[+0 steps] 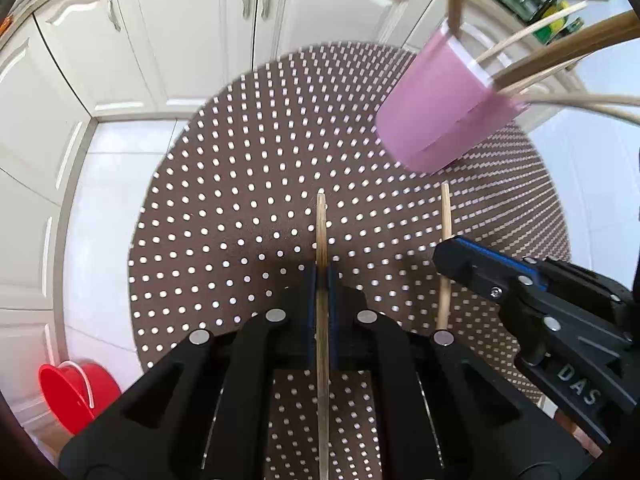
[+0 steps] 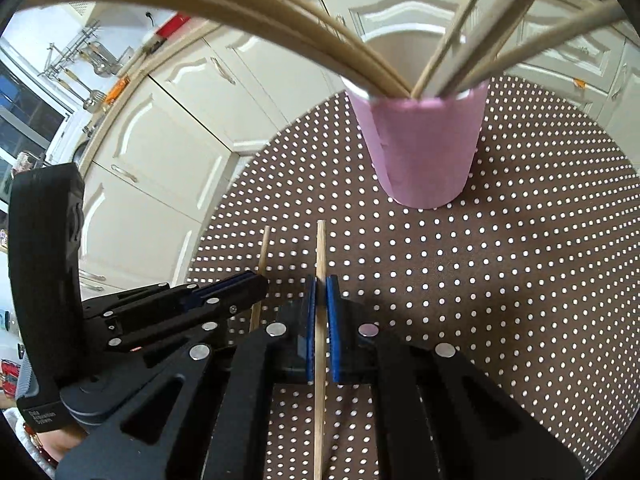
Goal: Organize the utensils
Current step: 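Lift the chopstick upright with the right gripper above the pink cup, then lower the chopstick into the pink cup with the right gripper, then open the right gripper and pull both tools back from the cup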
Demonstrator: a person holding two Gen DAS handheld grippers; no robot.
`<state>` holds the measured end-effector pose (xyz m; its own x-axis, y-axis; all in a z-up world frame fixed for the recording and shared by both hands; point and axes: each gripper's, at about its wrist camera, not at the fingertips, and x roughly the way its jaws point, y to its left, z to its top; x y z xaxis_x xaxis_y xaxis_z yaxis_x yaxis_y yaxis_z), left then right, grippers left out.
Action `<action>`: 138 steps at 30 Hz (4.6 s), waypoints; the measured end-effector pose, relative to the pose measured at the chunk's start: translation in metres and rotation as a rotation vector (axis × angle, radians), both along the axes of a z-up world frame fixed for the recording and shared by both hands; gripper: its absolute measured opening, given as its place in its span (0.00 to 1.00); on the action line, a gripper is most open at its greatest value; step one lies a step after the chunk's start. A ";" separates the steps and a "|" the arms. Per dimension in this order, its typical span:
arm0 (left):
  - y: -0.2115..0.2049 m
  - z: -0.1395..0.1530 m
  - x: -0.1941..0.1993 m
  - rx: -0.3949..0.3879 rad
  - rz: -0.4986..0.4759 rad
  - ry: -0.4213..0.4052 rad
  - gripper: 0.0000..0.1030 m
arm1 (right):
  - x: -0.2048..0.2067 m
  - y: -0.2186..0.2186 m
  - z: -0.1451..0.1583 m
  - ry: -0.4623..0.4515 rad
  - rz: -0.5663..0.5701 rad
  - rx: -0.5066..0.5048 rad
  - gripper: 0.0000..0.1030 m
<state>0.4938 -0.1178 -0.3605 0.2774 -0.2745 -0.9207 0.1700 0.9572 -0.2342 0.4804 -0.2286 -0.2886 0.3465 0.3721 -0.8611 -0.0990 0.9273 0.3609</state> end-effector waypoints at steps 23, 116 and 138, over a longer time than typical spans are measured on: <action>0.020 0.162 -0.080 -0.093 -0.043 -0.357 0.05 | -0.078 -0.009 0.124 -0.351 -0.067 -0.036 0.04; -0.038 0.166 0.036 -0.057 -0.002 -0.383 0.33 | 0.035 -0.068 0.116 -0.268 -0.038 -0.117 0.08; 0.016 0.231 -0.066 -0.033 0.077 -0.568 0.58 | -0.065 -0.043 0.185 -0.456 -0.111 -0.080 0.28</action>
<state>0.4277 -0.1021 -0.1298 0.7460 -0.2600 -0.6131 0.2081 0.9656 -0.1562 0.4157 -0.2713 -0.1040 0.7296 0.2497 -0.6366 -0.1291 0.9645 0.2303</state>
